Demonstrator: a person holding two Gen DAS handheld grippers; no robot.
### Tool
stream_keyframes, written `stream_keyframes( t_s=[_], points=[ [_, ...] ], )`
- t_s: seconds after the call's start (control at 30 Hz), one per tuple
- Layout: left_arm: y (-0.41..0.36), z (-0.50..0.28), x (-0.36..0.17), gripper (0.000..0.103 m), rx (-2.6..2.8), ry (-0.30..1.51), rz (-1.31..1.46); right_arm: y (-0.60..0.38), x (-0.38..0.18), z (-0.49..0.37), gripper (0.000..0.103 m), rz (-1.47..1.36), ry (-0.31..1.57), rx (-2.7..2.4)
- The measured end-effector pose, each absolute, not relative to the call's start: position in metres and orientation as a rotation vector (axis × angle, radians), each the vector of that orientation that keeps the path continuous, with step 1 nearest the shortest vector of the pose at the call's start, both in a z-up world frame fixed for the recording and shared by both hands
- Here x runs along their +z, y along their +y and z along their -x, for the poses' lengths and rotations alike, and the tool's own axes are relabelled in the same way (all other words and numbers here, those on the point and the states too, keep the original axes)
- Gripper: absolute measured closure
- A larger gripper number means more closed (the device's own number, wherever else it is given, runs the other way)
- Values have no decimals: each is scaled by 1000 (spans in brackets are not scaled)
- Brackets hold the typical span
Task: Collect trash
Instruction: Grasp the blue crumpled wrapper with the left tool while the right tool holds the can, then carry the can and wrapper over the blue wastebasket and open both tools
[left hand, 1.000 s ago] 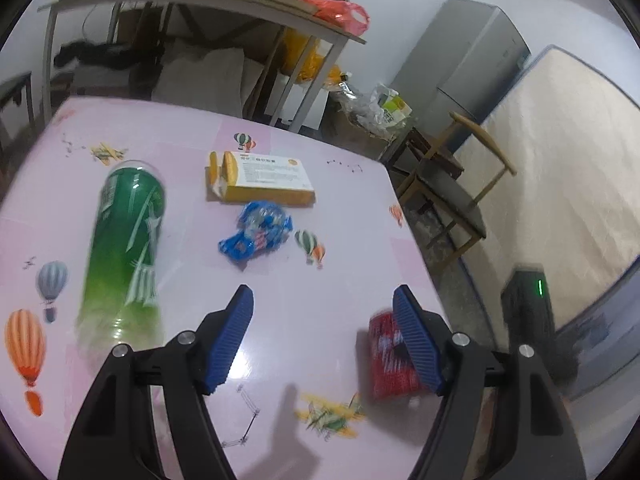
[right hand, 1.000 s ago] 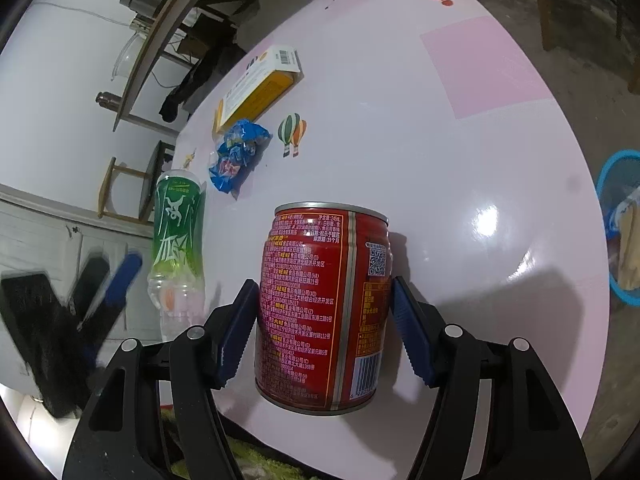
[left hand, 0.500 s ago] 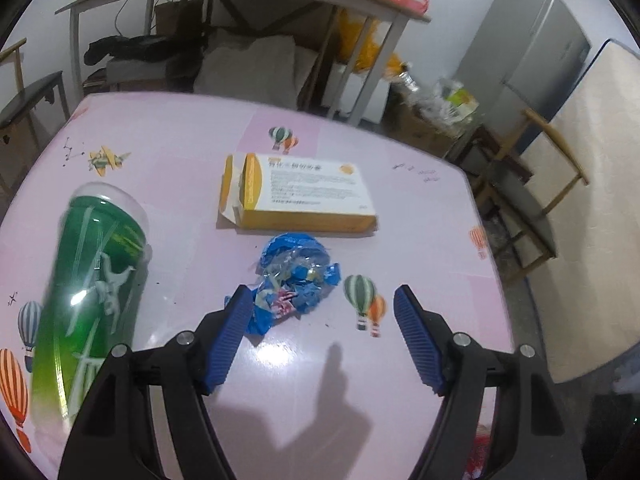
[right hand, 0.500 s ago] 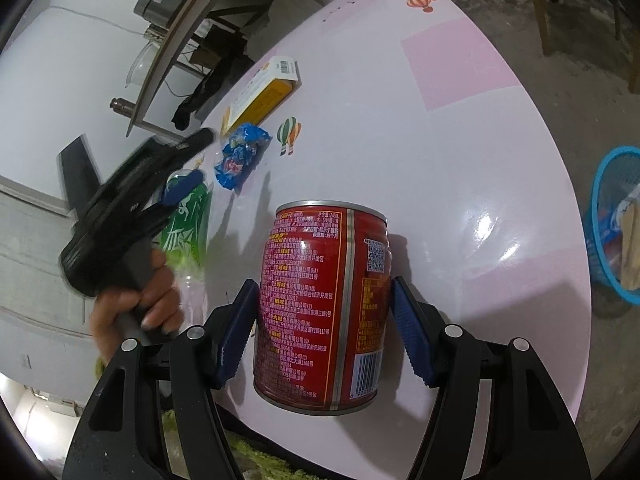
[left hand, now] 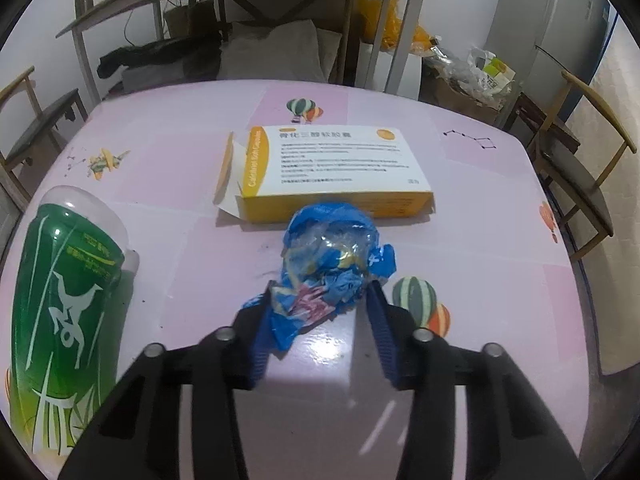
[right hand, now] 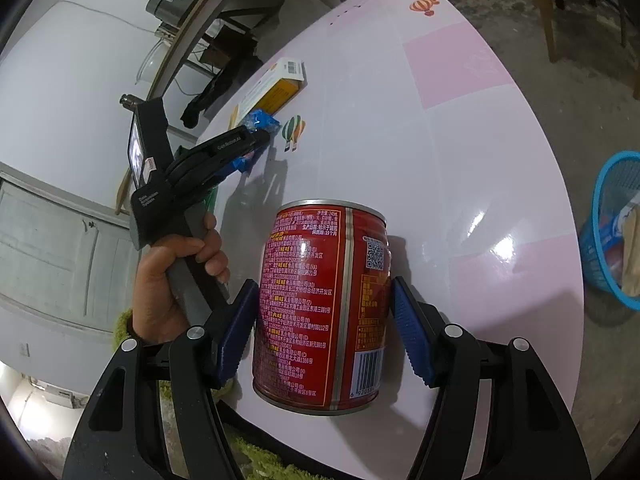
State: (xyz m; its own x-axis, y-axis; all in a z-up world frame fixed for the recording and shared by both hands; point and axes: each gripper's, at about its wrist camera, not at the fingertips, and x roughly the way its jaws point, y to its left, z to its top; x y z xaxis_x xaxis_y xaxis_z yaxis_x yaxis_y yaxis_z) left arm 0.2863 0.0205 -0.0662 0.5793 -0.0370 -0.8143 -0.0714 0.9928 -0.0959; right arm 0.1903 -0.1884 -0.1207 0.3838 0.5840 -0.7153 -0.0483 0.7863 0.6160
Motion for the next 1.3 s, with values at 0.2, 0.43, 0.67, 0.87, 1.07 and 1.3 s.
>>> stream_keyframes(
  t_s=[0.2, 0.43, 0.67, 0.87, 1.07, 1.3],
  points=[
    [28, -275, -66, 85, -1, 951, 150, -189, -121, -188, 40, -560, 1114, 422],
    [20, -229, -65, 89, -129, 973, 158, -189, -120, -181, 40, -547, 1132, 411],
    [9, -171, -63, 90, -266, 984, 101, -194, -122, -180, 39, -568, 1160, 410],
    [-1, -141, -60, 91, -353, 985, 89, -191, -130, -187, 37, -606, 1196, 416],
    [-4, -127, -64, 91, -381, 990, 84, -192, -132, -184, 40, -637, 1194, 418],
    [0, -124, -62, 91, -379, 976, 89, -198, -130, -179, 40, -668, 1182, 401]
  ],
)
